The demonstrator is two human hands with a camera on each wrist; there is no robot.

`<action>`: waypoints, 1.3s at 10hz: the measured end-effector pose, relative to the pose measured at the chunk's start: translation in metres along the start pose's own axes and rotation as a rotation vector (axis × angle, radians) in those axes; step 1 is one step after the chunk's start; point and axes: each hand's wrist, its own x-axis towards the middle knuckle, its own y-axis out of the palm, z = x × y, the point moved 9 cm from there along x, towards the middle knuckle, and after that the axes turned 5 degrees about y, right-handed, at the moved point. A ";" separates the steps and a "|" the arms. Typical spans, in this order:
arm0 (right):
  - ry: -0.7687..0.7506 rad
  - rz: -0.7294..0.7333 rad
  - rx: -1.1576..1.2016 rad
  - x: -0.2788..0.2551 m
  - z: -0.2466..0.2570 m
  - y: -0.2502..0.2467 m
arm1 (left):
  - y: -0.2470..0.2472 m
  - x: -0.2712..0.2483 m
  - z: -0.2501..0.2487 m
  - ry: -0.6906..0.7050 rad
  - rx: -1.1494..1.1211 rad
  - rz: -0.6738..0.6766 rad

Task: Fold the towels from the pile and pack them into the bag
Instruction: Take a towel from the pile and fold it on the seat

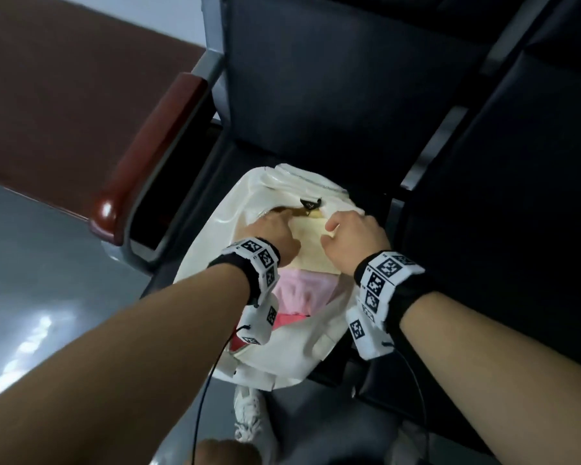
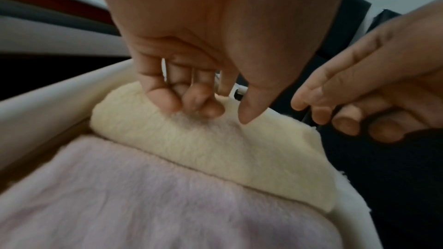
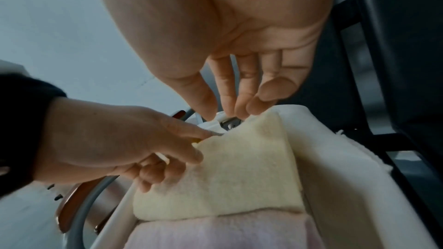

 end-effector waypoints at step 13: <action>-0.110 0.316 0.007 0.057 0.044 0.024 | -0.025 0.050 -0.027 -0.239 -1.378 -0.040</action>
